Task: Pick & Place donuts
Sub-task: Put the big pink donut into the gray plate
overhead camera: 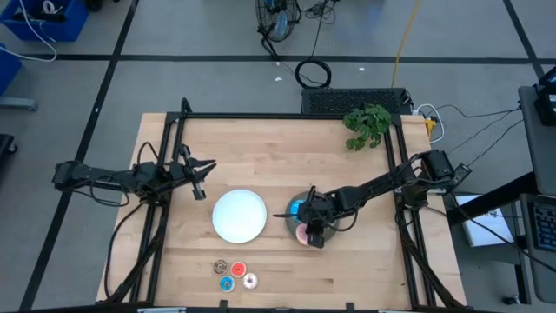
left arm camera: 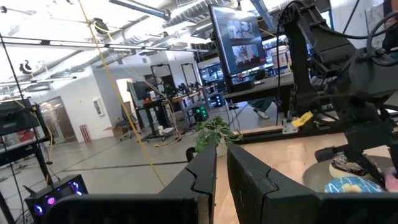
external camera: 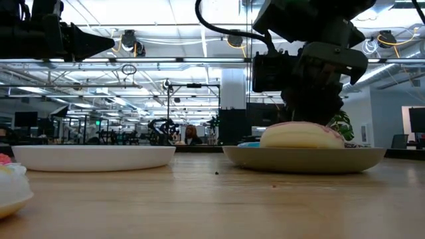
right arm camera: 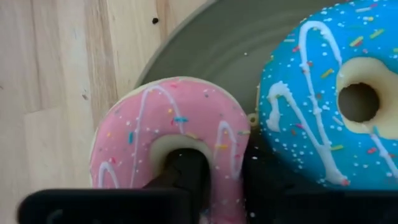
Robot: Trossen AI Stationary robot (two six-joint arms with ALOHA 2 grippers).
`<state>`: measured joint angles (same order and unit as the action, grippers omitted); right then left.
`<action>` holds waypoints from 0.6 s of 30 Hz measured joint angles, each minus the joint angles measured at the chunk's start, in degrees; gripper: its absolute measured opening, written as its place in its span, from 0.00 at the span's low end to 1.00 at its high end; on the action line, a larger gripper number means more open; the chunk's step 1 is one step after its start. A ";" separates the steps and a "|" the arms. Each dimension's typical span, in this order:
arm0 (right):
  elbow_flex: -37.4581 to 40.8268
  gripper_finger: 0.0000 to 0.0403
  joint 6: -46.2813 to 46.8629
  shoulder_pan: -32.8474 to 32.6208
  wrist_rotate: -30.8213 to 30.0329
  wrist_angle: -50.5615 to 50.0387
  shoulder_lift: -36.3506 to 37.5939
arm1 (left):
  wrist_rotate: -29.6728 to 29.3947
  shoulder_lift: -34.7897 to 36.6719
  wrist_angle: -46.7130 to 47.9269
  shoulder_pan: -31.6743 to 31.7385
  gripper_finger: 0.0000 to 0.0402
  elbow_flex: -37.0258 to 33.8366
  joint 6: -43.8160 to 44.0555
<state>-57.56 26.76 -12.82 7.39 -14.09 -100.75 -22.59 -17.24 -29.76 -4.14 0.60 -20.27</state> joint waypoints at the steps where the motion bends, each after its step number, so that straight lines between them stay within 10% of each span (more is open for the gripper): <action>1: 0.00 0.24 -0.03 0.02 0.05 0.01 0.00 | 0.00 0.01 -0.01 0.00 0.12 0.00 0.01; 18: 0.07 0.49 1.00 0.59 -1.76 -2.82 8.52 | 0.00 0.01 -0.11 0.00 0.12 0.00 0.08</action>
<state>-57.49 27.76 -12.23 5.63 -16.91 -92.23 -22.59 -17.23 -29.87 -4.14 0.60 -20.18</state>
